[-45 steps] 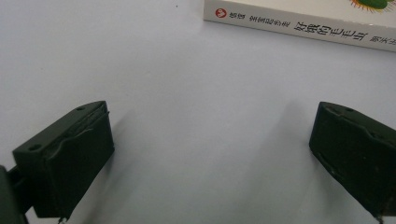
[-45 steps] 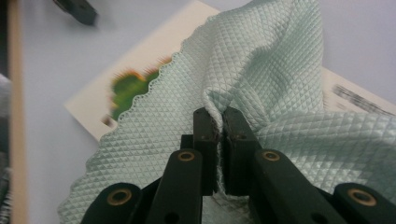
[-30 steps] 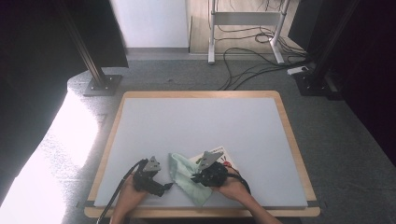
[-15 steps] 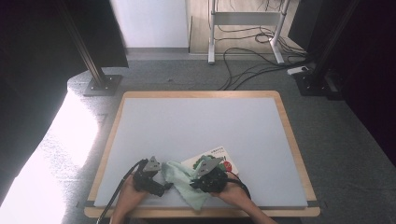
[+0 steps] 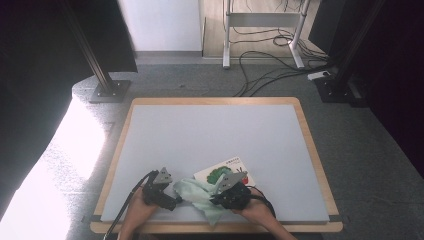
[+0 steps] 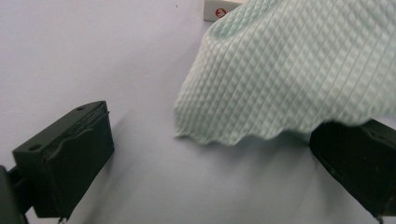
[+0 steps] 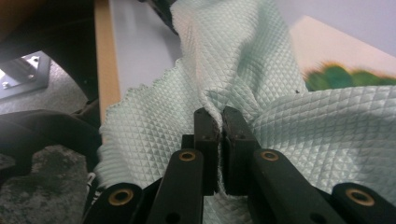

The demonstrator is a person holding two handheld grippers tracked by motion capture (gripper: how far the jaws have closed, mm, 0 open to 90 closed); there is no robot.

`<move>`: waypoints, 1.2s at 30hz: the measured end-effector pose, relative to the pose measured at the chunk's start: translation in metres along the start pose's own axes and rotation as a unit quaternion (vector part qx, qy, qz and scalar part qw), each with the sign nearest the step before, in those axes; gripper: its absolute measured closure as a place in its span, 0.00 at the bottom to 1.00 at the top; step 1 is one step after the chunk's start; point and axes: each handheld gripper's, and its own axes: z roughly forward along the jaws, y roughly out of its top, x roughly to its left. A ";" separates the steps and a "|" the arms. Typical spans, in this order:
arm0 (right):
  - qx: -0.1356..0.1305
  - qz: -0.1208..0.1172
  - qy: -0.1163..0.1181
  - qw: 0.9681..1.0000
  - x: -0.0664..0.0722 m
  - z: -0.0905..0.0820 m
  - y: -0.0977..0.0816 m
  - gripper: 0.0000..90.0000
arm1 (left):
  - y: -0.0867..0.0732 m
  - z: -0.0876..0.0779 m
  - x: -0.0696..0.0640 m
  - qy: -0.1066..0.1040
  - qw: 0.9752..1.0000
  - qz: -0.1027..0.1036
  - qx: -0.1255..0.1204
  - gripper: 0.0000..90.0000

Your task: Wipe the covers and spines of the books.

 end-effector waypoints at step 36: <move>-0.022 0.106 -0.132 0.985 -0.065 -0.079 -0.070 0.94 | 0.000 0.000 0.000 0.000 1.000 -0.001 0.000 0.00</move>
